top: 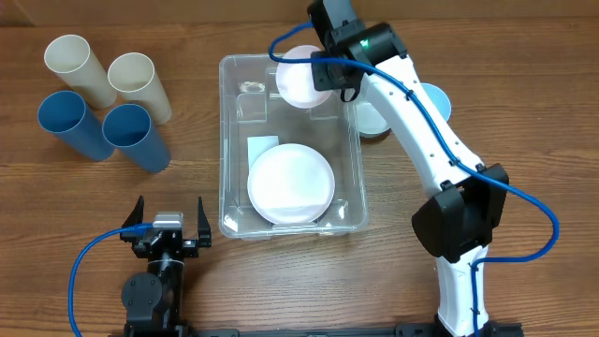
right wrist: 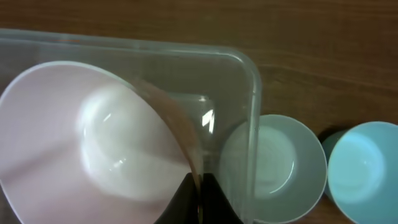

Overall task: Pack container
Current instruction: 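Carry the pink bowl into the back of the bin and release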

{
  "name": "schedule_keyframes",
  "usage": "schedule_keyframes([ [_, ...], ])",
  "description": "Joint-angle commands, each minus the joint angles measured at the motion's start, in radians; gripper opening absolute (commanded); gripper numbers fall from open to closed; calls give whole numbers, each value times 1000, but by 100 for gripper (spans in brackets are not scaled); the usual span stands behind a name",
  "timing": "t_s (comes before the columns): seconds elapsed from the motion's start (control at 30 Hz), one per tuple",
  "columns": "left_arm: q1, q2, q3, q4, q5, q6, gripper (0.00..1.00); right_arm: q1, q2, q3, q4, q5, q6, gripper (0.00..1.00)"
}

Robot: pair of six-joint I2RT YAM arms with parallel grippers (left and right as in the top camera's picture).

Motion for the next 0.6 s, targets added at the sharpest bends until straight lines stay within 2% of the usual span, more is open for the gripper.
schedule_keyframes([
  [0.0, 4, -8, -3, 3, 2, 22, 100, -9, 24, -57, 60, 39, -61, 4],
  [0.27, 4, -8, -3, 3, 2, 22, 100, -8, 87, -97, 136, 98, -100, 4],
  [0.57, 4, -8, -3, 3, 2, 22, 100, -7, 127, -101, 141, 98, -101, 4],
])
